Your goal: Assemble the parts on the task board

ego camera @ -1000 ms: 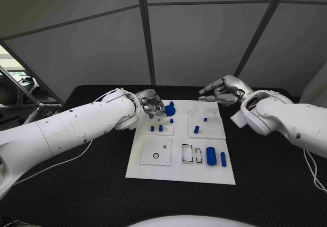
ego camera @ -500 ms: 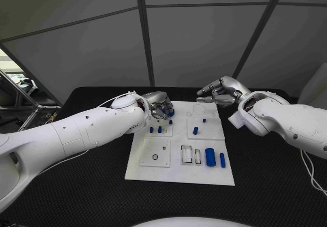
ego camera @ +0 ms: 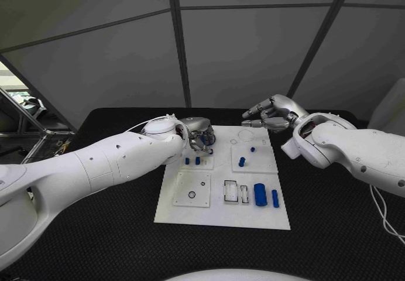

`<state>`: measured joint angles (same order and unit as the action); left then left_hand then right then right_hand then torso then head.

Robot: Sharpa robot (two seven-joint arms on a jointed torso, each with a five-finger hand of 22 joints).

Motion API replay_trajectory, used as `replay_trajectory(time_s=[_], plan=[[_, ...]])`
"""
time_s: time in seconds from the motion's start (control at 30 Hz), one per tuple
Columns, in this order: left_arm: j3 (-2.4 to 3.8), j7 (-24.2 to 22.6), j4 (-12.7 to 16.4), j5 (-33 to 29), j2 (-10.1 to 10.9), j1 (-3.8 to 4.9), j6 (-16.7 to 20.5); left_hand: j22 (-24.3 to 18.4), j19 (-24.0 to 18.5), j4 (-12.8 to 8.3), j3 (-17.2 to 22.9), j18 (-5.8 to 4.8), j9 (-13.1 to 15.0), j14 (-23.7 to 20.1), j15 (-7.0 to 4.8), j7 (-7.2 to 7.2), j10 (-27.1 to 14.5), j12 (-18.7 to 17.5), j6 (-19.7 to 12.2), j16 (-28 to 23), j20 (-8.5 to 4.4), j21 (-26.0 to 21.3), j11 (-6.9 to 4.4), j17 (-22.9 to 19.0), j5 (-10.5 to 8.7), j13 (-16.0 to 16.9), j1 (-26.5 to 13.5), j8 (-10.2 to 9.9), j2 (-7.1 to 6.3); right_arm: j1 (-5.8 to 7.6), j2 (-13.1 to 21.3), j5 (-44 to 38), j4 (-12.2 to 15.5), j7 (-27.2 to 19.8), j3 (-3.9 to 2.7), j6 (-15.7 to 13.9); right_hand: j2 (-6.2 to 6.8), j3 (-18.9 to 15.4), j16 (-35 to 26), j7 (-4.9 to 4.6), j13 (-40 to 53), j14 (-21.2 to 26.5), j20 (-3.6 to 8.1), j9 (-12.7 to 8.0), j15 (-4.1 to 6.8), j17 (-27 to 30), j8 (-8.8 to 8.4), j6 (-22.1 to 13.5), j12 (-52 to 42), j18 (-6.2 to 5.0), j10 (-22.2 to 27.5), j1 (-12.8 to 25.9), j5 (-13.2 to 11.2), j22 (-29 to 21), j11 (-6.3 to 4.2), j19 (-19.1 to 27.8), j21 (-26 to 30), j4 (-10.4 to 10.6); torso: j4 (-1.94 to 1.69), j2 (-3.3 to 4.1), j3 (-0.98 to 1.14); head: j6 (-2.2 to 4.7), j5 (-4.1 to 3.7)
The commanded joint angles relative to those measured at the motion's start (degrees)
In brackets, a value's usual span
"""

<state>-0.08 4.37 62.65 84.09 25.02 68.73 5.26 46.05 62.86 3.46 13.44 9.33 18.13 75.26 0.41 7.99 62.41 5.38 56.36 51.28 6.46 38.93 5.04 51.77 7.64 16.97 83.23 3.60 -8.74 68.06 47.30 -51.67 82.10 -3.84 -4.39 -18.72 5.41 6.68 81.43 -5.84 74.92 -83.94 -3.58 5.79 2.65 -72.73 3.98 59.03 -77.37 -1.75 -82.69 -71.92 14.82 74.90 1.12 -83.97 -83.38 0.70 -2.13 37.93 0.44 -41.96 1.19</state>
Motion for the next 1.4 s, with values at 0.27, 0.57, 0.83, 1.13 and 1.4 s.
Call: replay_trajectory(time_s=[0.27,0.57,0.83,1.13,1.4], plan=[[-0.01,-0.98,-1.15,1.59,-1.18,-0.07,-4.74,5.73,2.46,-0.85,-0.04,0.17,-1.96,2.41,-0.02,-0.04,0.16,0.70,1.09,7.43,-0.02,6.10,-0.02,4.63,0.36,-2.73,-0.61,0.45,0.50,0.11,-0.34,-0.05,-0.03,-0.43,-0.04,-0.25,-0.12,0.13,-0.35,-0.16,1.25,-2.49,0.30,0.05,0.41,-0.04,-0.30,-0.25,0.12,-0.89,0.24,-0.01,0.25,2.82,0.07,-0.27,0.25,-0.40,-0.03,-0.01,0.01,-0.06,0.04],[-0.03,-0.84,-2.54,1.80,-2.02,-0.23,-5.70,9.62,4.07,-1.37,0.69,-0.45,-2.87,3.71,-0.03,-0.06,0.69,1.18,1.88,11.53,-0.01,10.34,-0.07,7.30,0.75,-4.17,-0.23,0.67,1.35,0.11,-0.55,-0.05,-0.08,-0.45,-0.05,-0.17,-0.18,0.18,-0.31,-0.16,1.33,-2.51,0.30,0.06,0.41,-0.14,-0.29,-0.24,0.05,-0.87,0.20,-0.03,0.29,2.94,0.07,-0.33,0.20,-0.44,0.01,0.02,0.01,-0.12,0.06],[-0.02,-1.75,-3.94,1.94,-2.94,-0.48,-6.69,14.07,6.35,-1.71,2.58,-1.19,-3.43,5.20,-0.27,-0.35,2.69,1.90,3.96,15.14,-0.11,15.37,-0.46,9.66,0.82,-5.54,0.18,1.18,2.85,0.11,-0.86,-0.05,-0.19,-0.45,-0.05,0.00,-0.18,0.18,-0.31,-0.16,1.33,-2.51,0.30,0.06,0.41,-0.14,-0.29,-0.24,0.05,-0.87,0.20,-0.03,0.29,2.94,0.07,-0.33,0.20,-0.44,-0.02,0.01,0.02,-0.19,0.03],[-0.02,-2.30,-4.57,1.95,-3.55,-0.88,-7.29,16.48,7.19,-2.01,4.55,-1.55,-4.03,5.90,-0.36,-0.44,3.54,1.80,4.80,17.09,-0.25,17.92,-0.63,10.65,-0.05,-6.99,-0.15,0.85,2.96,0.11,-1.14,-0.05,-0.30,-0.44,-0.05,0.18,-0.28,0.24,-0.23,-0.17,1.46,-2.55,0.30,0.07,0.41,-0.31,-0.27,-0.22,-0.08,-0.84,0.13,-0.01,0.34,3.05,0.07,-0.40,0.13,-0.45,-0.07,-0.03,0.02,-0.25,0.03],[-0.01,-2.27,-4.68,1.95,-3.56,-1.01,-7.90,17.02,7.11,-2.23,5.25,-1.58,-4.46,6.20,-0.25,-0.15,3.63,1.65,4.61,18.04,-0.22,18.36,-0.47,11.19,-0.08,-7.66,-0.51,0.42,2.53,0.11,-1.19,-0.05,-0.23,-0.42,-0.05,0.22,-0.33,0.27,-0.22,-0.17,1.52,-2.56,0.30,0.07,0.41,-0.34,-0.26,-0.20,-0.13,-0.83,0.09,0.00,0.36,3.12,0.08,-0.43,0.10,-0.45,-0.07,-0.04,0.03,0.04,0.10]])
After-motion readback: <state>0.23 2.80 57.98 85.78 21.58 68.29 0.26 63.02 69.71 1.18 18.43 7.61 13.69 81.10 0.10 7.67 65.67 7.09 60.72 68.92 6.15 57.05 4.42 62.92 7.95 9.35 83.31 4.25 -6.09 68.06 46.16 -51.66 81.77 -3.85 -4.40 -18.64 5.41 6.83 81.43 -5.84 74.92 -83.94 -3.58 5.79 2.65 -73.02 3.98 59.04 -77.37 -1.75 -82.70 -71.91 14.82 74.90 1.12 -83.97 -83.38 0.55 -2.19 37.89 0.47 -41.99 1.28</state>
